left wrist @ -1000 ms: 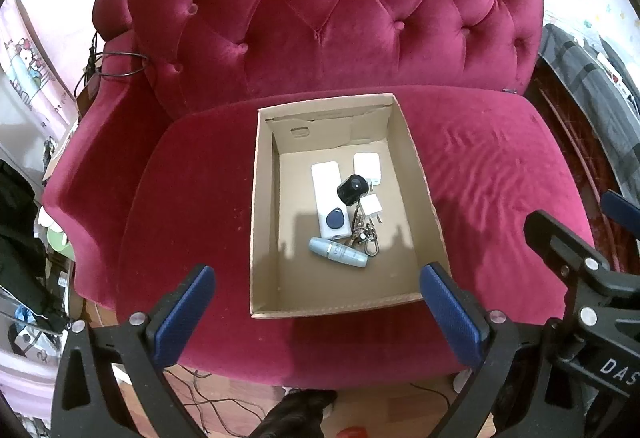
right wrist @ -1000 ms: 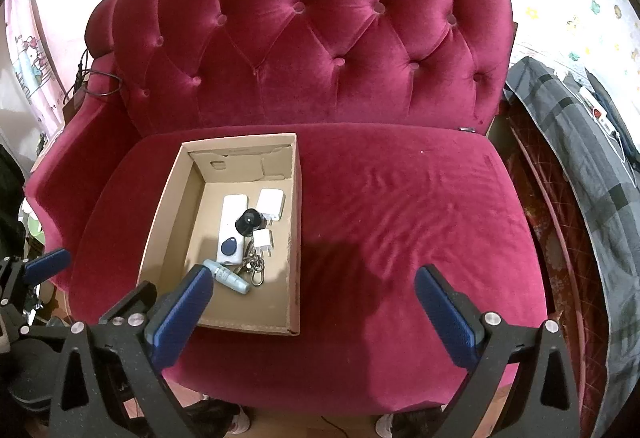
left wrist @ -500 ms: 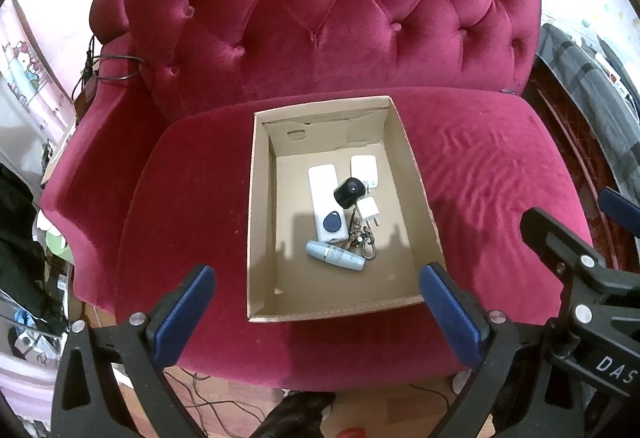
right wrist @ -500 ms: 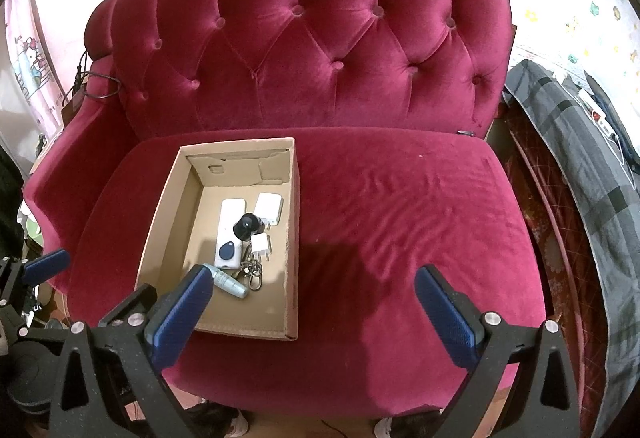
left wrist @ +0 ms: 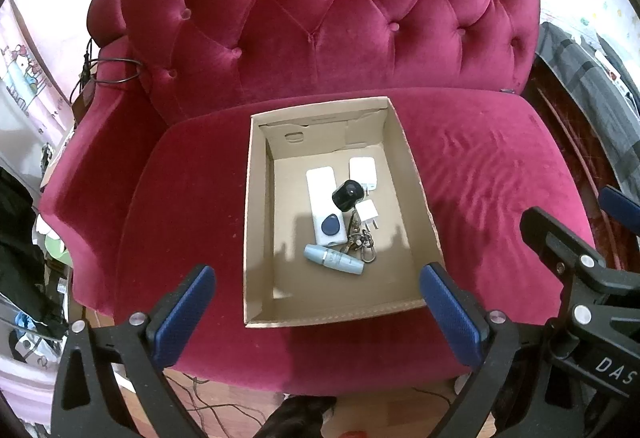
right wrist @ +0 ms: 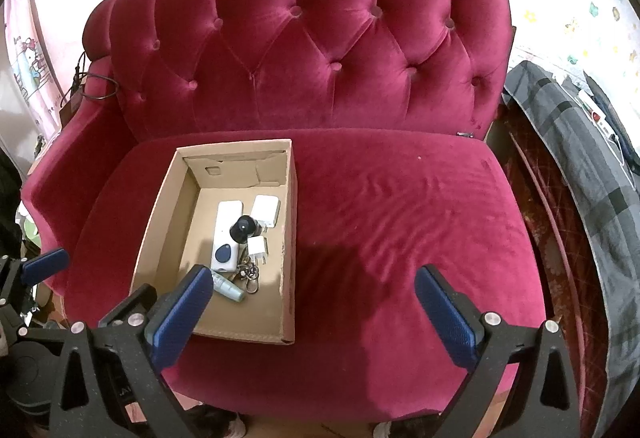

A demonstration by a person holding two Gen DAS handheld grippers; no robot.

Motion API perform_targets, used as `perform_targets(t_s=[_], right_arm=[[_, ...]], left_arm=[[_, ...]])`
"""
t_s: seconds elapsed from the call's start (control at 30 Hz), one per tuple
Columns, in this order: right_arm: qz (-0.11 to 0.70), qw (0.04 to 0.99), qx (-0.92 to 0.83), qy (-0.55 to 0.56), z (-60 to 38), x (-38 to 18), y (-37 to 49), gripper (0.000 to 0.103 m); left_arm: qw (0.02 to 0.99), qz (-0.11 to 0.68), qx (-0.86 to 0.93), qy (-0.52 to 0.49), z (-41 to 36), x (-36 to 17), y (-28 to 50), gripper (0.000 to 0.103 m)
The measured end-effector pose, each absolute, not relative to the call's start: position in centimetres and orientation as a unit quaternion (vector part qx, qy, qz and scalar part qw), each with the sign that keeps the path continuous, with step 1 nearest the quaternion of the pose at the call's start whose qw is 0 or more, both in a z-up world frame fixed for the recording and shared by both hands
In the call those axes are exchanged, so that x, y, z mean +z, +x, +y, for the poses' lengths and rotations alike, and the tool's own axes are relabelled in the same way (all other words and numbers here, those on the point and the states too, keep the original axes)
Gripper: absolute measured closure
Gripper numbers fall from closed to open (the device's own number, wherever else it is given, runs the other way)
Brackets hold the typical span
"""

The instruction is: Organize rigid objects

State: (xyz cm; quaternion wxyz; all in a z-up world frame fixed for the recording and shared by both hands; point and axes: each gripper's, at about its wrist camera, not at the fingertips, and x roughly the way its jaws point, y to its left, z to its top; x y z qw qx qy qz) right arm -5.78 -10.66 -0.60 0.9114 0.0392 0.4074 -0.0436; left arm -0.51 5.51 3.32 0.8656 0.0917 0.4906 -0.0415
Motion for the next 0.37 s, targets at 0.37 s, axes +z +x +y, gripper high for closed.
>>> perform_targets(t_s=[0.37], right_arm=[[0.406,0.912,-0.044,0.037,-10.79,-0.82,-5.62,0.0]], left_arm=[[0.867,0.487,-0.043,0.095,5.08,2.73,-0.27,0.0]])
